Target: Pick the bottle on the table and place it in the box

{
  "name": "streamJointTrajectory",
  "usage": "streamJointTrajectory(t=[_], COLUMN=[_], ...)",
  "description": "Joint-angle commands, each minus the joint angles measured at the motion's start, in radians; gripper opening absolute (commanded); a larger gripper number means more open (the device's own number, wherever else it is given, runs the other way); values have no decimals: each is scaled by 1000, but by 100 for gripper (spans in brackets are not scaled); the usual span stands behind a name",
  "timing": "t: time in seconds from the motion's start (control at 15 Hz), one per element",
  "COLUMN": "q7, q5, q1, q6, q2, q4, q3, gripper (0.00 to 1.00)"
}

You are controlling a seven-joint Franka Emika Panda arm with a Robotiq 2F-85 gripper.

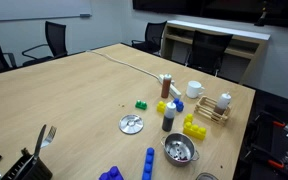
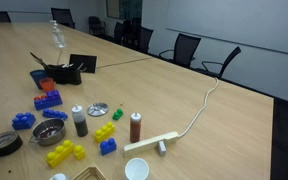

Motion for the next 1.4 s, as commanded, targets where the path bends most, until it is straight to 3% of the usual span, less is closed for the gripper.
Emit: streamJointTrajectory(t=[0.0,0.47,1.0,1.07,1.33], q7=[7,-17,-51,-12,-24], q5=[-6,-8,98,79,83], q1=[13,73,194,178,183], q6=[-2,48,324,307,331], q2=[0,116,386,342,391], q4=[2,17,34,6,27], q3=[-8,28,89,101,106], gripper=[100,100,100,100,100])
